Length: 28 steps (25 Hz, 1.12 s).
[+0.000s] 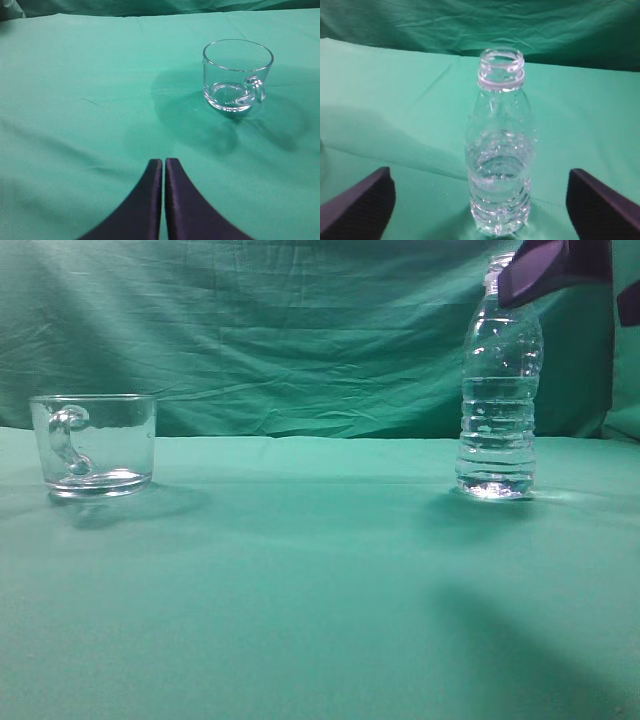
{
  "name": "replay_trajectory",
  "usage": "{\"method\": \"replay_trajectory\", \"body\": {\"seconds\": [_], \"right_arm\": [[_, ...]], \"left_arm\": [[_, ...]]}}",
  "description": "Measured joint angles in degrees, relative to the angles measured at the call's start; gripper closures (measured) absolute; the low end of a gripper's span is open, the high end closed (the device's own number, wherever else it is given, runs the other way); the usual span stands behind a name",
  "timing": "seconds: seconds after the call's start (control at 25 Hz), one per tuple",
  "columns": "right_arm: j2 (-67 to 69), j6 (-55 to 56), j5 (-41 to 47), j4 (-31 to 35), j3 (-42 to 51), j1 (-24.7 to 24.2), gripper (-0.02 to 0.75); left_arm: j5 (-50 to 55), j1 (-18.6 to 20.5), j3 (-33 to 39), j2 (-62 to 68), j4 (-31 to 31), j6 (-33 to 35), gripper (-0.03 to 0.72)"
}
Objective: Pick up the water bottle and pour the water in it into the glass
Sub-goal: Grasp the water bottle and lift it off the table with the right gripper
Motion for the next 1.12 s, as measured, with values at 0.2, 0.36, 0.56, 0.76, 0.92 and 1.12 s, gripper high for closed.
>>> {"method": "replay_trajectory", "body": {"seconds": [0.2, 0.36, 0.56, 0.76, 0.92, 1.12], "right_arm": [[8.20, 3.44, -6.01, 1.10, -0.88, 0.00, 0.055], [14.97, 3.99, -8.85, 1.23, -4.46, 0.00, 0.070], [21.49, 4.62, -10.12, 1.45, -10.14, 0.00, 0.070], [25.79, 4.75, -10.38, 1.90, -14.48, 0.00, 0.070], [27.97, 4.83, -10.85, 2.33, -16.86, 0.00, 0.126], [29.60, 4.83, -10.85, 2.44, -18.95, -0.95, 0.170]], "left_arm": [[0.00, 0.00, 0.00, 0.00, 0.00, 0.00, 0.688], [0.00, 0.00, 0.00, 0.00, 0.00, 0.00, 0.688], [0.00, 0.00, 0.00, 0.00, 0.00, 0.00, 0.688], [0.00, 0.00, 0.00, 0.00, 0.00, 0.00, 0.688], [0.00, 0.00, 0.00, 0.00, 0.00, 0.00, 0.688], [0.00, 0.00, 0.00, 0.00, 0.00, 0.00, 0.688]]}}
